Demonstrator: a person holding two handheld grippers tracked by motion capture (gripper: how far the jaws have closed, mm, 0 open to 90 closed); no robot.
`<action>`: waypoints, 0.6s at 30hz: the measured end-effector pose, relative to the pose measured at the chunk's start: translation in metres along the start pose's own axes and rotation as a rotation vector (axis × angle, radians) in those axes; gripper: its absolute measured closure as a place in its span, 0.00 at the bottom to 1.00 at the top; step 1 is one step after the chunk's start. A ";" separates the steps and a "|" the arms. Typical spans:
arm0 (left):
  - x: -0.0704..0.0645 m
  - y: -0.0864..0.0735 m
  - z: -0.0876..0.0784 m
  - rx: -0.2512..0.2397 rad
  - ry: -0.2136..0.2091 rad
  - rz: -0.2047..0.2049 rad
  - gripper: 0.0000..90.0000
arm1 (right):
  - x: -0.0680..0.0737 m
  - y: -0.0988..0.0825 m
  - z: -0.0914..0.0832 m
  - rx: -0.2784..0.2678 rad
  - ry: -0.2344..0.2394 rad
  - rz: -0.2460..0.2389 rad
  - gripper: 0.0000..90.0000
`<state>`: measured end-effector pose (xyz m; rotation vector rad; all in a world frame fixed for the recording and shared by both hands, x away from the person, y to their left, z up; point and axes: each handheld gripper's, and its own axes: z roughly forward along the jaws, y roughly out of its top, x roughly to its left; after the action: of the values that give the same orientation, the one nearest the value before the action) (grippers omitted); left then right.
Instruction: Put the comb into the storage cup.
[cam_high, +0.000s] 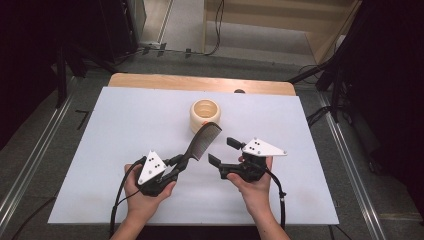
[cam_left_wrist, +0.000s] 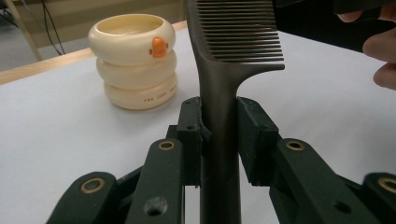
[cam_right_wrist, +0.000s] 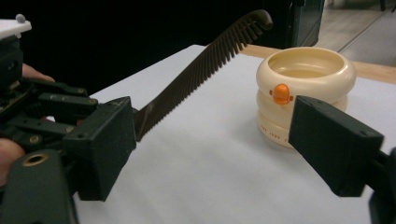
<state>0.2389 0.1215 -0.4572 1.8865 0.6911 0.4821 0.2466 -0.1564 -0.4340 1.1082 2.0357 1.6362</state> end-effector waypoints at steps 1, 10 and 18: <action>-0.001 0.000 0.001 -0.001 0.000 -0.002 0.80 | 0.001 -0.001 0.001 -0.003 -0.008 0.015 0.20; -0.009 -0.004 0.006 -0.007 -0.009 0.009 0.80 | 0.007 -0.004 0.009 0.010 -0.050 0.044 0.26; -0.018 -0.007 0.010 -0.014 -0.020 0.018 0.80 | 0.011 -0.010 0.013 -0.010 -0.037 0.084 0.45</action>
<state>0.2300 0.1047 -0.4680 1.8831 0.6567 0.4782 0.2445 -0.1403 -0.4443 1.2269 1.9804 1.6508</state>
